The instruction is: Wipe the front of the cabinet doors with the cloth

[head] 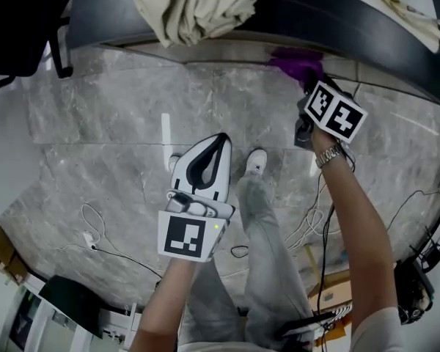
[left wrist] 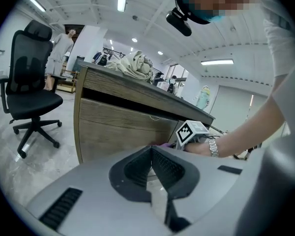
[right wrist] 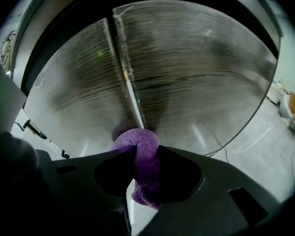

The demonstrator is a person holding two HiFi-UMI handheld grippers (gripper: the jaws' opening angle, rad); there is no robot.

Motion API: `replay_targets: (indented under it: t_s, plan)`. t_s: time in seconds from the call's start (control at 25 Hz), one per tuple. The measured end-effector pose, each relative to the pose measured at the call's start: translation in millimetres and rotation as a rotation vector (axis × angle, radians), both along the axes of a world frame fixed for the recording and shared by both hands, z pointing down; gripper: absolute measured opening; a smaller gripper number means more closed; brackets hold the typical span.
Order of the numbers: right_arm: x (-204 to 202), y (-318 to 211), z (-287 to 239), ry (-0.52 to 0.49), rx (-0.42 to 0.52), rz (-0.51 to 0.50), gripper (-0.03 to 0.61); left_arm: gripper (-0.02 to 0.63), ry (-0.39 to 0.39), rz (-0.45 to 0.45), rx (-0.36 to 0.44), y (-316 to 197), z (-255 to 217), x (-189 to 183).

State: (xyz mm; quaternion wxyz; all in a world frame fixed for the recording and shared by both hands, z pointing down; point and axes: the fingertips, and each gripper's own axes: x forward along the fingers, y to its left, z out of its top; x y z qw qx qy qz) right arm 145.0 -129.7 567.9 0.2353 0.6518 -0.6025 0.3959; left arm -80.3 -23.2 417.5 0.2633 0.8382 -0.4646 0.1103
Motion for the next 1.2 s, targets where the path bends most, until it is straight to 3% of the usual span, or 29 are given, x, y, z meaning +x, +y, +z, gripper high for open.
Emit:
replay_targets:
  t_s: [0.2,0.36,0.48,0.6,0.76,0.88,1.04,1.2]
  plan:
    - [21,10,-1,0.021,0.009,0.081,0.118,0.006,0.007,0.042,-0.021,5,6,-3]
    - [0,29,6,0.021,-0.011,0.111,0.118,0.006,-0.002,0.061,-0.039,8,12,-33]
    - [-48,43,20,0.001,-0.048,0.083,0.118,0.006,-0.019,0.070,-0.051,6,20,-68]
    - [-119,49,36,-0.066,-0.085,0.040,0.118,0.006,-0.035,0.053,-0.058,-1,28,-110]
    - [-221,46,58,-0.131,-0.111,-0.082,0.118,0.006,-0.068,0.038,-0.035,-15,34,-164]
    - [-281,36,65,-0.146,-0.117,-0.162,0.118,0.006,-0.057,-0.024,-0.010,-22,29,-203]
    - [-328,11,80,-0.142,-0.145,-0.209,0.118,0.006,-0.050,-0.132,-0.012,-24,30,-243]
    - [-347,-15,91,-0.160,-0.136,-0.179,0.118,0.006,-0.044,-0.210,-0.034,-16,41,-272]
